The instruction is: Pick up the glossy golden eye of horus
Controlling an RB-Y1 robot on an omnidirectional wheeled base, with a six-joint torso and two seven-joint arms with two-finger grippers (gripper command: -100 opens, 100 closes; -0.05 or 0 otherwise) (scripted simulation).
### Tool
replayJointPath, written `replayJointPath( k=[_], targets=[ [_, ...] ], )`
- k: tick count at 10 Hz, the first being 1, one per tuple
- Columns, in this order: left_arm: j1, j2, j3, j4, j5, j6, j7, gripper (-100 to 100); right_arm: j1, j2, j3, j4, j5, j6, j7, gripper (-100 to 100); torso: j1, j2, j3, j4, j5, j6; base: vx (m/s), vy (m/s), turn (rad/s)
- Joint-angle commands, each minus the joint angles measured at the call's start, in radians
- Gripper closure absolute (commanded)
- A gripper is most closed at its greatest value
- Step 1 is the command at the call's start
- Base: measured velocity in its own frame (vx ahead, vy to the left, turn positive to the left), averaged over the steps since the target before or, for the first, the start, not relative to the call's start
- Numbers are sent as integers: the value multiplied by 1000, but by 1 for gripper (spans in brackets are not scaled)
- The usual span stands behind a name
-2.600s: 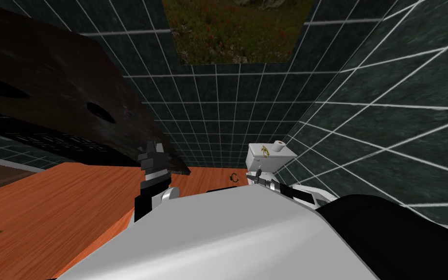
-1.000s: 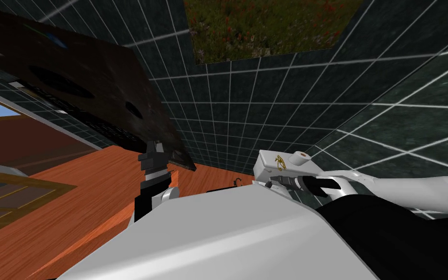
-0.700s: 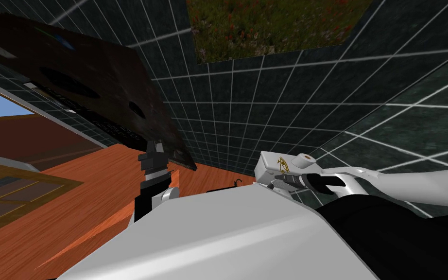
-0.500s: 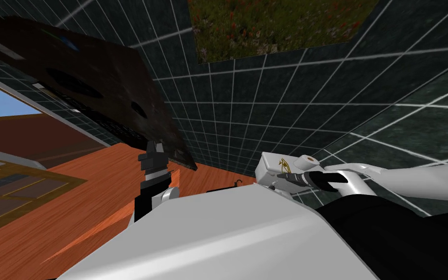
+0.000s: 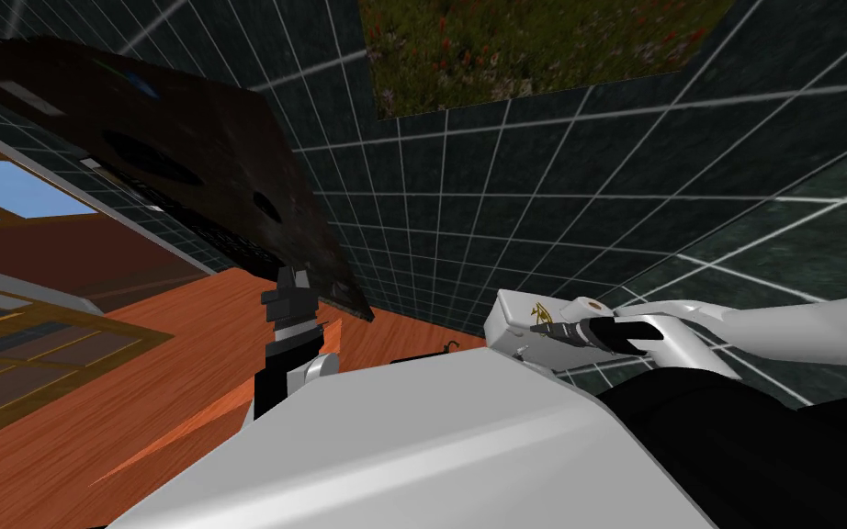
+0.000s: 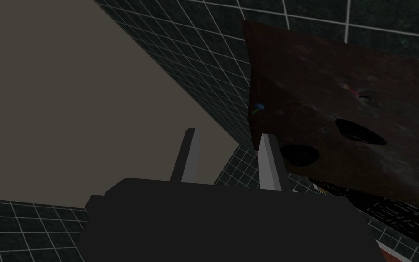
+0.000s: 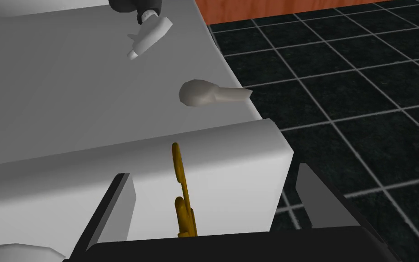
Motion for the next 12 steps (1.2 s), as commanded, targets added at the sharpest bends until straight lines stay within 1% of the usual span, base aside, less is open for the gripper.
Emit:
replayJointPath(
  k=[1,3,4,5,6,9,10,11,12],
  targets=[
    [0,0,0,0,0,0,0,0,-23,-44,25,18,-18,5,8,-100,0,0,0,0,0,0,36,-18,100],
    [0,0,0,0,0,0,0,0,-25,-81,27,37,-19,11,3,-100,-1,-1,-1,0,0,0,26,-20,71],
    [0,0,0,0,0,0,0,0,-45,-72,50,27,-32,9,20,-100,0,1,0,0,0,0,0,0,0],
    [0,0,0,0,0,0,0,0,-45,-74,50,29,-31,9,19,0,1,2,1,0,0,1,0,0,0],
    [0,0,0,0,0,0,0,0,-42,-45,49,44,-24,17,21,-100,1,2,1,1,0,1,0,-1,97],
    [0,0,0,0,0,0,0,0,-34,13,48,73,-9,35,25,-100,0,2,1,1,0,0,2,-6,95],
    [0,0,0,0,0,0,0,0,-15,5,25,68,1,35,14,-100,0,2,1,1,0,1,1,-3,13],
    [0,0,0,0,0,0,0,0,-12,7,22,71,3,36,11,100,0,2,1,1,0,1,0,0,0],
    [0,0,0,0,0,0,0,0,-13,7,22,70,3,36,11,100,1,3,1,1,0,1,0,0,0]
  ],
)
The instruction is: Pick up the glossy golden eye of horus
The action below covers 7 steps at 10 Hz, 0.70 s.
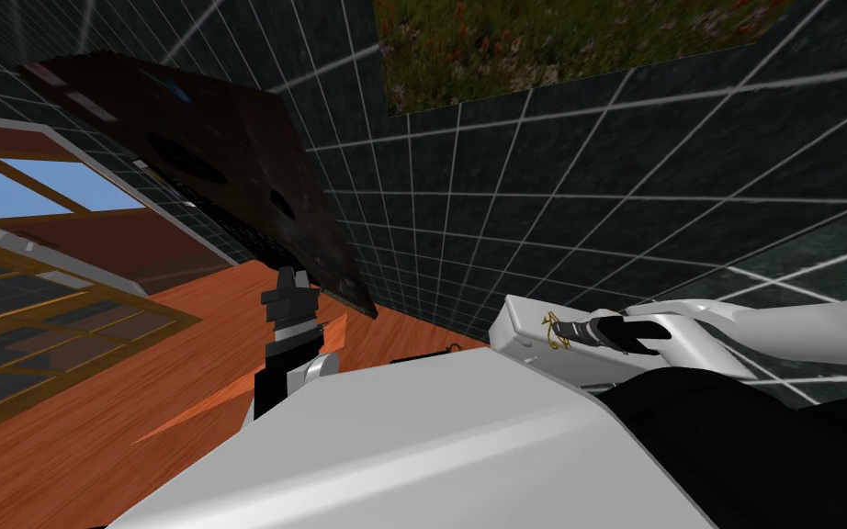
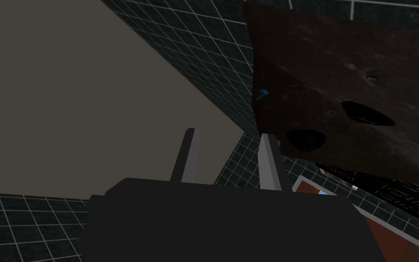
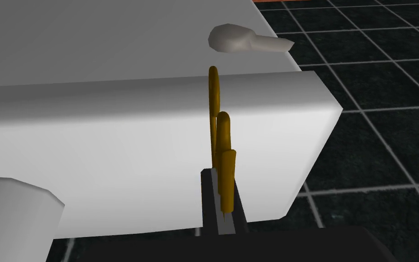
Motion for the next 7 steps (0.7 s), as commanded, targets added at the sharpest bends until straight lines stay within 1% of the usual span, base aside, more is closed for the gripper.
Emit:
replayJointPath(
  k=[1,2,3,4,5,6,7],
  targets=[
    [0,0,0,0,0,0,0,0,0,0,0,0,0,0,0,100,0,0,0,0,0,0,-5,-7,-19],
    [0,0,0,0,0,0,0,0,4,-5,5,7,1,14,2,100,-5,3,3,3,-6,-2,0,0,0],
    [0,0,0,0,0,0,0,0,3,-4,4,6,0,13,1,100,-7,4,3,3,-6,-2,0,0,0],
    [0,0,0,0,0,0,0,0,3,-4,4,5,0,12,1,0,-7,4,3,3,-6,-2,0,0,0],
    [0,0,0,0,0,0,0,0,-26,-10,24,-10,-19,-12,10,100,-7,4,4,3,-6,-2,-1,2,-41],
    [0,0,0,0,0,0,0,0,-30,-39,25,-25,-26,-21,9,100,-6,4,4,3,-6,-2,0,8,-104],
    [0,0,0,0,0,0,0,0,-32,-58,25,-35,-31,-26,7,100,-5,4,4,3,-5,-2,0,8,-131]
  ],
)
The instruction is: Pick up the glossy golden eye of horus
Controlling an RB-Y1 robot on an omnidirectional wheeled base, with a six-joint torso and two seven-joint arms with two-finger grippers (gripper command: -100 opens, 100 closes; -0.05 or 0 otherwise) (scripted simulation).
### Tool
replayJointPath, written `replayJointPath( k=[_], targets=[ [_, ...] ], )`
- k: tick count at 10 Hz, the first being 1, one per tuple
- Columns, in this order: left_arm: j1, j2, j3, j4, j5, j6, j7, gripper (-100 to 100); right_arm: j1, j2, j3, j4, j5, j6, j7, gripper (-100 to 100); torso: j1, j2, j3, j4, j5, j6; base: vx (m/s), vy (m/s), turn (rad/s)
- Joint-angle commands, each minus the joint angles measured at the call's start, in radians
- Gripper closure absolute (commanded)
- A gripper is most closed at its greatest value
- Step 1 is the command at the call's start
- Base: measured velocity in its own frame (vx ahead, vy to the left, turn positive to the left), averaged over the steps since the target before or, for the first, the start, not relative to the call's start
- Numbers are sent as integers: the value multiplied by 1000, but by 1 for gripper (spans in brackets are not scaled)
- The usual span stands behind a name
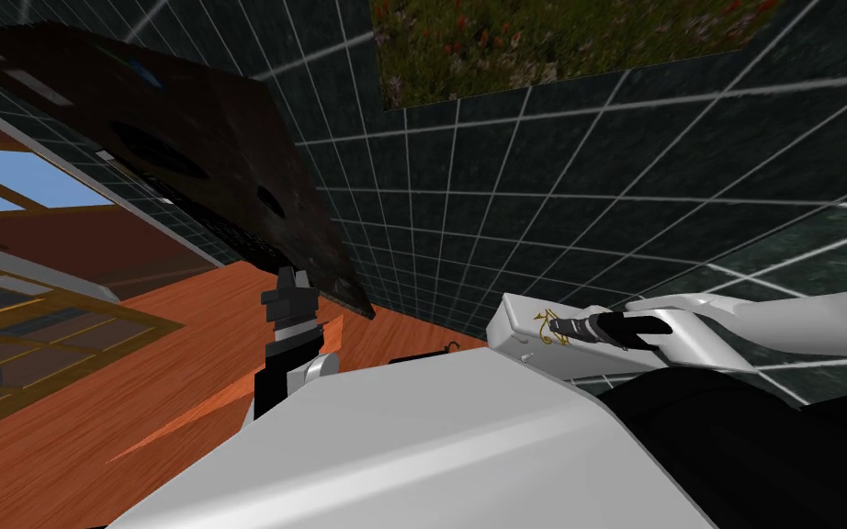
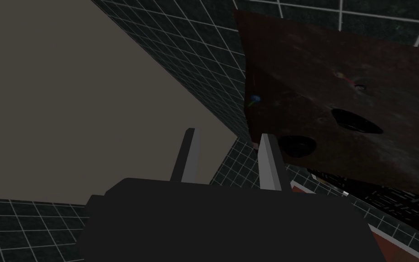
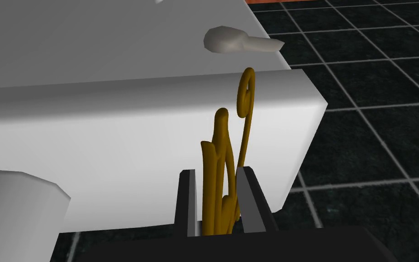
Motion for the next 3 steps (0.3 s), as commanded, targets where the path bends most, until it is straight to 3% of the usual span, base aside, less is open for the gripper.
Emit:
replayJointPath(
  k=[1,2,3],
  targets=[
    [0,0,0,0,0,0,0,0,-1,-33,-2,-18,-7,-7,-2,100,0,0,0,0,0,0,-3,7,-82],
    [0,0,0,0,0,0,0,0,20,-19,-20,-4,6,-9,-10,100,0,0,0,0,0,-1,0,0,0],
    [0,0,0,0,0,0,0,0,22,-20,-24,-5,7,-11,-15,0,0,-1,0,0,0,-1,0,0,0]
  ],
)
